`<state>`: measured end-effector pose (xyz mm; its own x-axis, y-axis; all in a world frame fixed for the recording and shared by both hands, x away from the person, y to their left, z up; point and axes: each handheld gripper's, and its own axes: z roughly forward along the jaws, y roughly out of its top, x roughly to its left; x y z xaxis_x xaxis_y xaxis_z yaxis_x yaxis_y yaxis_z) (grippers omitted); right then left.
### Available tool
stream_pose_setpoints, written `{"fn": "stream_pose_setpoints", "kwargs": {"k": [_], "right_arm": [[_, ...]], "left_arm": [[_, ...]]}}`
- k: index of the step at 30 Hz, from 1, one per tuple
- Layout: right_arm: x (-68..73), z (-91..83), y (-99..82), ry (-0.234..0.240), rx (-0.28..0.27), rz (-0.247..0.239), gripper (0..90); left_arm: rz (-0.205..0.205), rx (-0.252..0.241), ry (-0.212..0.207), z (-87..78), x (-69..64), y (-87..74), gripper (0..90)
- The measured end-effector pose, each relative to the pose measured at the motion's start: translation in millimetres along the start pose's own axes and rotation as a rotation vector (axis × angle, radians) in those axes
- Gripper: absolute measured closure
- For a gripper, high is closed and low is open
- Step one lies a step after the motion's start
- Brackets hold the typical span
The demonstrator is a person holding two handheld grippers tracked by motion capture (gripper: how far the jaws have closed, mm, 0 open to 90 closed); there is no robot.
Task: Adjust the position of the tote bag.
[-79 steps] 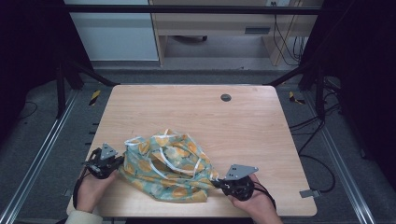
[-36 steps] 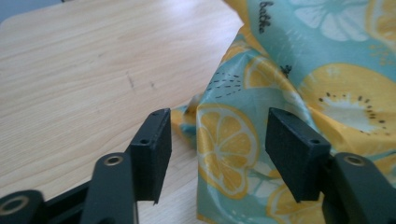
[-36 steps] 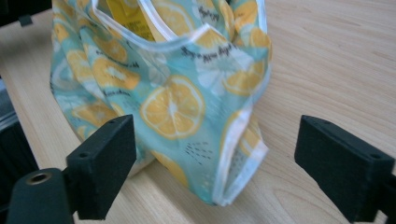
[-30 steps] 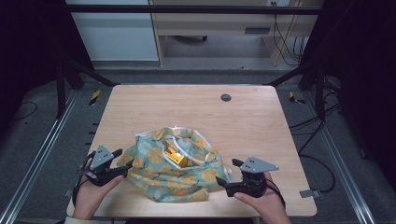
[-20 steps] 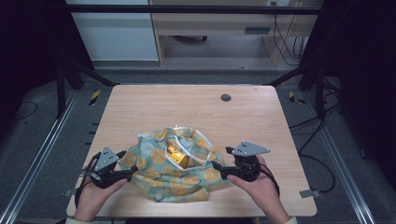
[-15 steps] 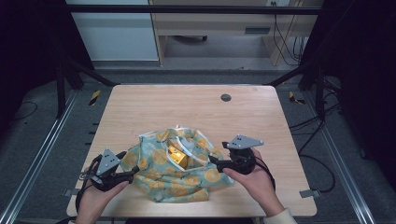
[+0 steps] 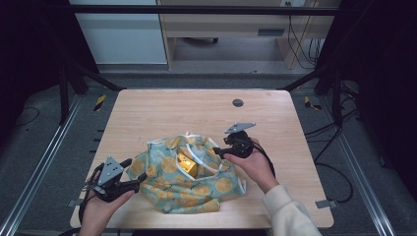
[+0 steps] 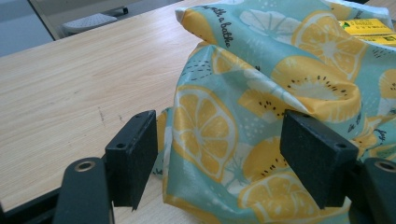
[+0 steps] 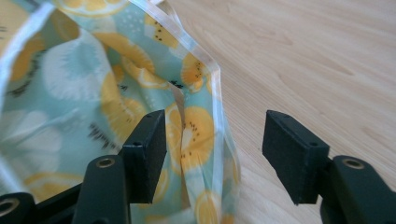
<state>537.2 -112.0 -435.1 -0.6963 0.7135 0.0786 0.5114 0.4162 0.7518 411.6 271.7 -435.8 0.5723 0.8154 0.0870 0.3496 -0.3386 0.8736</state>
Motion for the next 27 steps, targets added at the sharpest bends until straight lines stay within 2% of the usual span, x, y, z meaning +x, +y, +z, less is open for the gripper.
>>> {"fn": "stream_pose_setpoints", "kwargs": {"k": [2,6,7,9,10,11,13,15,16,18,21,22,23,24,25,27], "right_arm": [[-1.6,11.4,3.3,0.022,0.021,0.021,43.2],[-2.7,31.2,8.2,0.054,0.090,0.018,50.4],[-1.7,33.5,9.4,0.051,0.100,0.014,57.8],[0.4,34.1,10.9,0.080,0.092,0.004,74.2],[4.1,29.3,13.1,0.082,0.063,-0.015,87.2],[4.1,29.3,13.1,0.082,0.063,-0.015,87.2],[5.9,20.2,15.8,0.097,0.027,-0.022,89.8],[7.9,1.6,21.5,0.104,-0.037,-0.043,90.0],[7.9,1.6,21.5,0.104,-0.037,-0.043,90.0],[12.2,-13.0,25.5,0.122,-0.076,-0.046,90.0],[24.6,-31.9,29.0,0.151,-0.125,-0.076,90.0],[35.1,-41.0,29.0,0.169,-0.149,-0.098,90.0],[35.1,-41.0,29.0,0.169,-0.149,-0.098,90.0],[47.6,-47.2,27.2,0.199,-0.170,-0.120,90.0],[47.6,-47.2,27.2,0.199,-0.170,-0.120,90.0],[61.3,-51.2,23.8,0.228,-0.182,-0.146,90.0]], "left_arm": [[0.000,0.010,0.003,0.1,1.8,-1.3,28.0],[-0.008,0.021,0.010,-2.3,4.2,-4.7,27.9],[-0.008,0.021,0.017,-4.0,5.0,-5.2,28.1],[-0.024,0.015,0.024,-6.9,7.5,-5.8,28.4],[-0.031,0.011,0.027,-7.9,8.7,-6.0,28.8],[-0.037,0.008,0.032,-8.5,9.8,-6.1,28.8],[-0.050,0.009,0.042,-8.9,11.5,-6.2,29.1],[-0.059,-0.005,0.061,-9.7,12.8,-5.4,30.1],[-0.059,-0.005,0.061,-9.7,12.8,-5.4,30.2],[-0.064,-0.010,0.073,-9.9,13.3,-5.3,30.2],[-0.073,-0.016,0.081,-11.4,14.0,-5.2,30.1],[-0.075,-0.022,0.083,-12.2,14.1,-5.1,30.3],[-0.076,-0.027,0.086,-12.7,14.2,-5.1,30.3],[-0.076,-0.029,0.087,-12.8,14.6,-4.9,30.6],[-0.077,-0.030,0.087,-12.9,15.0,-4.7,30.6],[-0.076,-0.030,0.091,-13.0,15.2,-4.6,30.9]]}}
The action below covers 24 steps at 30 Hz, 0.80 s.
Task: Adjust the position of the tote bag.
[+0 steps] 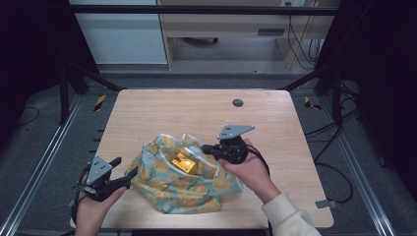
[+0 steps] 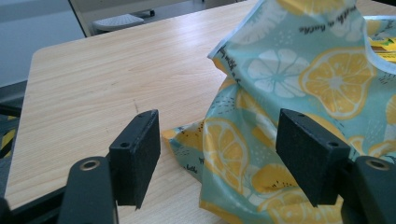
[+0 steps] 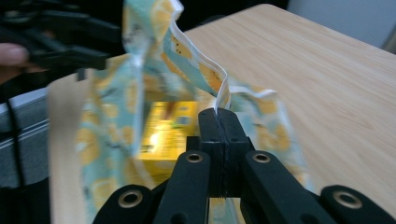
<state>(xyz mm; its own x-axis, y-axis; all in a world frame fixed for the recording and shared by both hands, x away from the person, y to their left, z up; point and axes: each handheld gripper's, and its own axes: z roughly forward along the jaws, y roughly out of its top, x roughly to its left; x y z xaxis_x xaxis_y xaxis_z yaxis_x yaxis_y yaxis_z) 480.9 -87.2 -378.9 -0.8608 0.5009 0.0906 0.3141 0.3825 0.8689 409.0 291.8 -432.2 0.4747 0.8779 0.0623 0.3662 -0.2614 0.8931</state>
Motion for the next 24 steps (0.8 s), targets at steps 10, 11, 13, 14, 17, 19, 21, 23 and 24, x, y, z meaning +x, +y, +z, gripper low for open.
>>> {"fn": "stream_pose_setpoints", "kwargs": {"k": [10,11,13,14,17,19,21,23,24], "right_arm": [[54.5,15.5,-11.9,0.110,0.032,-0.081,90.0],[58.1,18.6,-14.5,0.112,0.042,-0.091,90.0],[64.1,25.5,-20.0,0.120,0.057,-0.100,90.0],[66.8,29.0,-22.5,0.120,0.065,-0.103,90.0],[74.8,38.6,-27.5,0.133,0.079,-0.108,90.0],[80.0,45.1,-29.1,0.137,0.092,-0.128,90.0],[83.9,50.5,-30.0,0.143,0.098,-0.142,90.0],[86.7,54.9,-31.2,0.143,0.097,-0.146,89.8],[87.7,56.5,-32.2,0.144,0.097,-0.142,89.7]], "left_arm": [[-0.053,-0.015,-0.011,0.3,6.6,7.7,30.4],[-0.046,-0.011,-0.009,0.2,6.5,10.0,30.1],[-0.045,-0.007,-0.017,0.2,6.1,15.3,30.0],[-0.040,-0.003,-0.019,0.3,5.2,18.5,29.9],[-0.001,0.005,-0.019,0.6,-1.0,32.3,29.1],[0.016,0.001,-0.031,1.7,-6.0,43.2,29.1],[0.036,0.004,-0.046,4.7,-11.0,54.6,28.8],[0.057,0.002,-0.049,8.8,-16.1,65.1,28.6],[0.065,0.006,-0.057,11.2,-18.9,70.0,28.6]]}}
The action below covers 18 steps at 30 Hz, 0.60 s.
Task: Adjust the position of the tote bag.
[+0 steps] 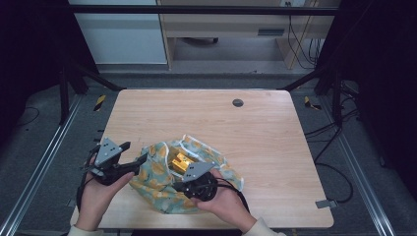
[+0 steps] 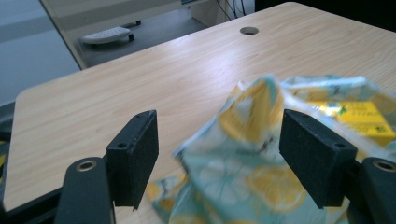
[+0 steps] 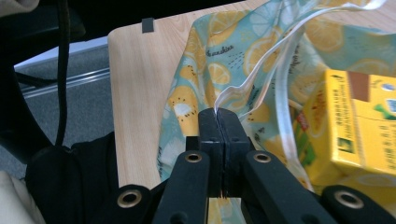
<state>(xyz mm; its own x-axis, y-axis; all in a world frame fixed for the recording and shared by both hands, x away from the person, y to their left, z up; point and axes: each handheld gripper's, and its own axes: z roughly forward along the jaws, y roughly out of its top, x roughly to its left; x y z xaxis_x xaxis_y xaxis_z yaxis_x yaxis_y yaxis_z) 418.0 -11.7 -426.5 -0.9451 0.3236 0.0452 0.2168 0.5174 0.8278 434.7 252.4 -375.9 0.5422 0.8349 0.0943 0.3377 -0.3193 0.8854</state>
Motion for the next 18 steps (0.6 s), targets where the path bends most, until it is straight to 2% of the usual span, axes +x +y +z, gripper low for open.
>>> {"fn": "stream_pose_setpoints", "kwargs": {"k": [5,10,12,14,17,18], "right_arm": [[4.3,7.7,-10.6,-0.005,0.001,0.005,89.1],[4.0,8.7,-15.5,-0.018,-0.014,0.030,89.3],[6.1,8.2,-15.8,-0.023,-0.015,0.026,89.2],[8.6,7.3,-16.3,-0.021,-0.023,0.026,89.2],[10.6,7.9,-17.1,-0.022,-0.018,0.019,89.0],[10.9,8.4,-17.5,-0.024,-0.016,0.017,88.9]], "left_arm": [[0.040,0.034,-0.026,15.4,-13.2,19.2,28.5],[0.058,0.080,-0.059,37.3,-20.5,25.4,29.5],[0.077,0.108,-0.066,44.5,-24.0,25.6,34.9],[0.072,0.134,-0.080,50.3,-24.7,23.7,39.3],[0.093,0.162,-0.081,54.2,-24.7,17.5,51.3],[0.108,0.170,-0.074,53.6,-24.1,15.1,59.9]]}}
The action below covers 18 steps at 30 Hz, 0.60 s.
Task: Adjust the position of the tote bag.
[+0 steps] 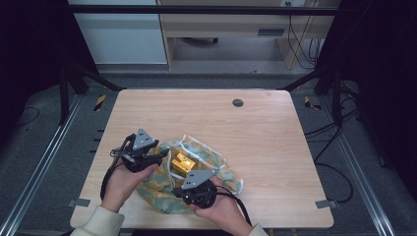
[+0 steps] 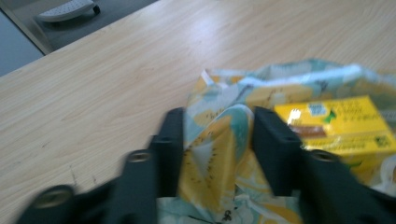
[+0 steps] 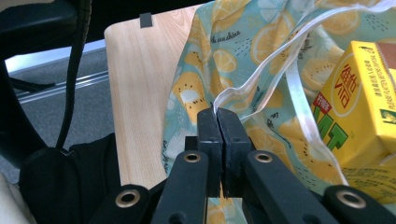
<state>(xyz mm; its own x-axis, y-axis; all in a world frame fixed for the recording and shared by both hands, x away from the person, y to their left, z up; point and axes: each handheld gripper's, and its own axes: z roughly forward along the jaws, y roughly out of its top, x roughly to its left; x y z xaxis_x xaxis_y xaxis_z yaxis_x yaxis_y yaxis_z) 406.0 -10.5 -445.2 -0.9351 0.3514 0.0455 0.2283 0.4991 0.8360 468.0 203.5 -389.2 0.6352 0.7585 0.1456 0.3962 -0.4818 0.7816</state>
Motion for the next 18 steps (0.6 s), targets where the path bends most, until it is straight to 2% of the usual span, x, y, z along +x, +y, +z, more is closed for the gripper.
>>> {"fn": "stream_pose_setpoints", "kwargs": {"k": [1,3,5,8,10,13,18], "right_arm": [[0.4,0.5,-0.4,-0.001,0.001,-0.004,88.5],[1.2,0.3,-1.4,-0.005,0.004,-0.009,87.3],[1.0,-0.6,-2.2,-0.011,0.002,-0.006,84.4],[0.6,-3.4,-3.5,-0.039,-0.003,-0.002,76.2],[0.2,-6.9,-4.0,-0.057,-0.005,-0.003,70.1],[-2.3,-14.4,-3.3,-0.079,-0.015,0.000,63.0],[-6.8,-26.7,-0.7,-0.114,-0.026,0.019,53.3]], "left_arm": [[-0.002,-0.001,0.008,-0.8,0.5,-3.0,65.2],[-0.013,-0.016,-0.015,-3.2,1.3,-9.5,78.1],[-0.020,-0.030,-0.014,-7.9,1.8,-16.2,84.3],[-0.047,-0.076,-0.012,-18.2,1.1,-27.6,86.5],[-0.045,-0.096,-0.012,-25.6,-0.9,-37.1,86.9],[-0.048,-0.113,-0.023,-33.8,-3.0,-53.6,86.8],[-0.070,-0.108,-0.041,-39.1,-5.9,-74.9,86.3]]}}
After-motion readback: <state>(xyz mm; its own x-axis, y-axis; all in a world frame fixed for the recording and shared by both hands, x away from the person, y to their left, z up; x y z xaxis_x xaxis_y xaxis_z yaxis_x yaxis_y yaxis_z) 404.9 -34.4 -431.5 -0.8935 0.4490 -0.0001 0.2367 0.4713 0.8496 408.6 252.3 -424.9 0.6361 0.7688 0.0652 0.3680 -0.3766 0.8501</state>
